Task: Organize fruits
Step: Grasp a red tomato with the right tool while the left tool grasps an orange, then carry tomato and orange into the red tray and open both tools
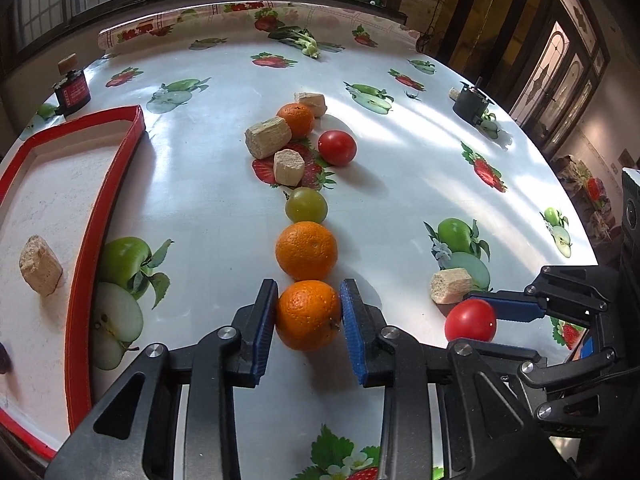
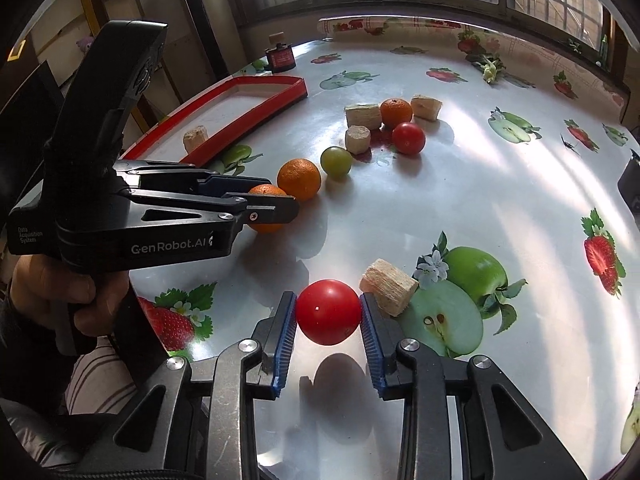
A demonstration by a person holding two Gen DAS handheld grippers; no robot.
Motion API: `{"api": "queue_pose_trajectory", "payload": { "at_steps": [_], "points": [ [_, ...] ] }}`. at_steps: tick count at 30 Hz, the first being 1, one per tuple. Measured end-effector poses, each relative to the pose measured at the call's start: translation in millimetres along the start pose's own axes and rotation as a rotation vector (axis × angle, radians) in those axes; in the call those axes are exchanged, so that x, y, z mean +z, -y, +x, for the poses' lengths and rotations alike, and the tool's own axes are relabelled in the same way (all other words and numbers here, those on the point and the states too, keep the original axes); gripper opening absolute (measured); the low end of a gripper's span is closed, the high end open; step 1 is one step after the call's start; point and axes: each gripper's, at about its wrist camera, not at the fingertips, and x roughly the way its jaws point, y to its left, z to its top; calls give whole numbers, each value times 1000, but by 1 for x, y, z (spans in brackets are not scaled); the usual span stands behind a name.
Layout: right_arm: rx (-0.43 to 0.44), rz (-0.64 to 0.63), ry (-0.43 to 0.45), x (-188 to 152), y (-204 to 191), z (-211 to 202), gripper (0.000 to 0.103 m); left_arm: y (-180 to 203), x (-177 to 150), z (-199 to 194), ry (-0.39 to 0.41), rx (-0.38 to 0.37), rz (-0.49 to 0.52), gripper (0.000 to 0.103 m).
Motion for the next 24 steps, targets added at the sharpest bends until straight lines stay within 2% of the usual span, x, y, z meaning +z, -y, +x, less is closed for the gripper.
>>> {"api": "queue_pose_trajectory", "payload": {
  "at_steps": [13, 24],
  "points": [
    [27, -21, 41, 20, -14, -8, 32, -46, -2, -48, 93, 65, -84, 29],
    [47, -53, 44, 37, -29, 0, 32, -74, -5, -68, 128, 106, -133, 29]
  ]
}}
